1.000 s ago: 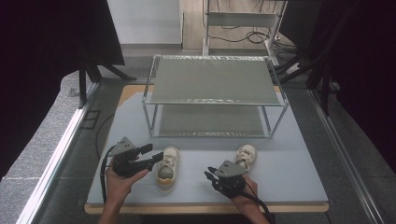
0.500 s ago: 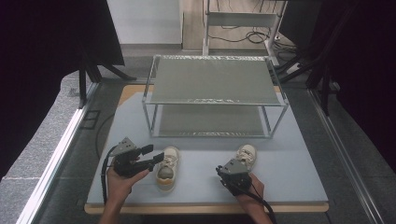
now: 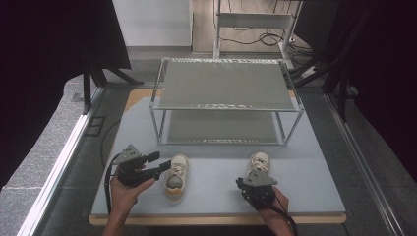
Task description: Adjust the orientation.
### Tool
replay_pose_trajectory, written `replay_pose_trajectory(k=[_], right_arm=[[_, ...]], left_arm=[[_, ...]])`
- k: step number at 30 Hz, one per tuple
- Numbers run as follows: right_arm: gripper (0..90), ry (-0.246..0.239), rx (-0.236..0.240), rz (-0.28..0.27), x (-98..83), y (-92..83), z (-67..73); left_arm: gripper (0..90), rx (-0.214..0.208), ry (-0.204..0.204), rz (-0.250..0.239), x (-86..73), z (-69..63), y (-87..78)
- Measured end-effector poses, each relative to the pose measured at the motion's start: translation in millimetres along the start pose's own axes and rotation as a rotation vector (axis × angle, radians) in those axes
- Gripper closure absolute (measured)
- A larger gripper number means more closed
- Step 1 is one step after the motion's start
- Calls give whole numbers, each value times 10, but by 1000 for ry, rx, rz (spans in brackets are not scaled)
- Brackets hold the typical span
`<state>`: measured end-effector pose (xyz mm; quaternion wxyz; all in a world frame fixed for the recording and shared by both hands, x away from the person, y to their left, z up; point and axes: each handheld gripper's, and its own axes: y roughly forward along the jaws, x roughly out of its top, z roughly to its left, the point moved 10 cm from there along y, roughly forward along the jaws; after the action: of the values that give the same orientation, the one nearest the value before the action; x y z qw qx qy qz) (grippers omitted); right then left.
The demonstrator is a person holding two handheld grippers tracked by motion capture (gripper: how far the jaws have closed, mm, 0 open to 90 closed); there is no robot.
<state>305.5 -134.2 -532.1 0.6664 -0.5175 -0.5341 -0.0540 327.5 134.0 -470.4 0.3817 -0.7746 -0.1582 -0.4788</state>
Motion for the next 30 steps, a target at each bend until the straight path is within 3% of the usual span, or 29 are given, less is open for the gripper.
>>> replay_pose_trajectory(k=[9,19,20,23,30], right_arm=[[825,30,45,-7,-122,-156,-95],[757,20,83,-35,-113,-200,-84],[703,10,105,-70,-60,-242,-74],[672,11,118,-96,-17,-290,-76],[561,24,130,-200,122,-543,-255]], left_arm=[[387,-1,1,8,-13,-7,22],[387,-2,4,8,-12,-14,26],[387,-1,4,8,-13,-11,27],[388,-1,4,7,-11,-14,25],[388,-5,26,-11,41,-67,-22]])
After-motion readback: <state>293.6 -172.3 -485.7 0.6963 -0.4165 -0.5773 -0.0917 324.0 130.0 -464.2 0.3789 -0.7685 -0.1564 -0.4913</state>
